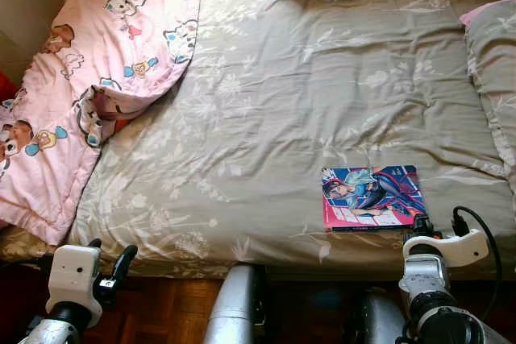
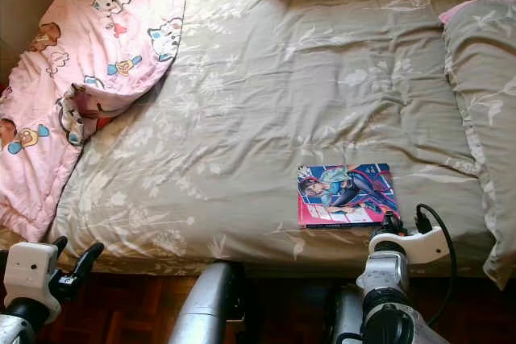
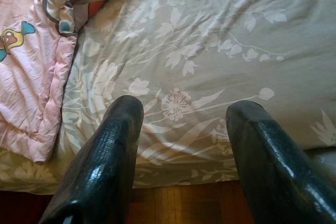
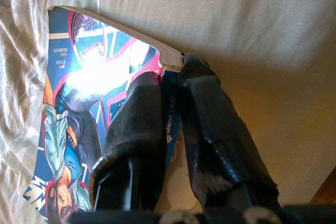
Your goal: Clean up the room
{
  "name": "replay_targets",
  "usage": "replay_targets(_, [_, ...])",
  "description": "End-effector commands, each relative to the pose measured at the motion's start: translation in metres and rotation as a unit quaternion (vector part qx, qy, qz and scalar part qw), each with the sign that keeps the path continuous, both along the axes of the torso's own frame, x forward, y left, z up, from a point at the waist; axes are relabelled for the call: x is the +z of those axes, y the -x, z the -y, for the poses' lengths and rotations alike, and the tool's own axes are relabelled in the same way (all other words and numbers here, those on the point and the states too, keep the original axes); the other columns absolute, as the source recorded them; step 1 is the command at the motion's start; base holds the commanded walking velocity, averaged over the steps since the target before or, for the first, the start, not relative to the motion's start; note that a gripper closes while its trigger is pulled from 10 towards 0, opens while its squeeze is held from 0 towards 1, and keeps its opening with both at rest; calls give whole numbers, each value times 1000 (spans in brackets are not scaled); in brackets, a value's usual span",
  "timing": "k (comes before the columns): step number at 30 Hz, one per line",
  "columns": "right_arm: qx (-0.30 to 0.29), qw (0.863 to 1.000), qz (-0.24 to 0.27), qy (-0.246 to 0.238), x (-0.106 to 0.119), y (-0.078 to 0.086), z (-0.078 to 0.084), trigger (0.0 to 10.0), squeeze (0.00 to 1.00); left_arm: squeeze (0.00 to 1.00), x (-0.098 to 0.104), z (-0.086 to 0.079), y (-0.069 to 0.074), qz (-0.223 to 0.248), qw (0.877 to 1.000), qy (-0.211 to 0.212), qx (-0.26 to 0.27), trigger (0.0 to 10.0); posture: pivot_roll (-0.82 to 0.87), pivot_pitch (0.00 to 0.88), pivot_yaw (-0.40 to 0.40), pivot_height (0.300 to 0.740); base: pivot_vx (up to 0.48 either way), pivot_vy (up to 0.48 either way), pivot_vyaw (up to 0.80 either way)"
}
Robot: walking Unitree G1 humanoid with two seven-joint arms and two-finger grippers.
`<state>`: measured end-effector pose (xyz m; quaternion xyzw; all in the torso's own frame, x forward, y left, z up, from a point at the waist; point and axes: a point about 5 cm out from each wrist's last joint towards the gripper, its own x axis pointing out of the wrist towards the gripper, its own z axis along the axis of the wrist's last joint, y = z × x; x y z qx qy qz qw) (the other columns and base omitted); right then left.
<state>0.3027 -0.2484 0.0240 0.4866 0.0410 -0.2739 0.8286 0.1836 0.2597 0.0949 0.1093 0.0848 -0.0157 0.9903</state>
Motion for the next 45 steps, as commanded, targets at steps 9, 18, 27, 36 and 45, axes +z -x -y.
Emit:
replay_targets(9, [-7, 998, -54, -18, -21, 17, -3, 10000, 1000, 0, -6, -6, 4, -14, 1000, -7, 11, 10000, 263, 302, 203, 646, 0, 0, 0])
replay_targets(18, [-13, 997, -74, -20, -26, 23, -3, 10000, 0, 0, -10, -3, -4, -9, 1000, 0, 10, 10000, 244, 278, 192, 646, 0, 0, 0])
replay_targets(27, [-26, 997, -78, -5, -26, 28, 8, 10000, 0, 0, -20, 7, -21, 2, 1000, 21, 12, 10000, 186, 230, 150, 646, 0, 0, 0])
replay_targets(36, [-3, 997, -73, 36, -20, 24, 12, 10000, 0, 0, -40, 19, -42, 1, 998, 57, 31, 10000, 109, 171, 103, 646, 0, 0, 0])
replay_targets(45, [157, 964, -115, 181, -27, 25, -9, 10000, 0, 0, -87, 25, -54, -64, 988, 107, 88, 10000, 18, 46, 37, 646, 0, 0, 0])
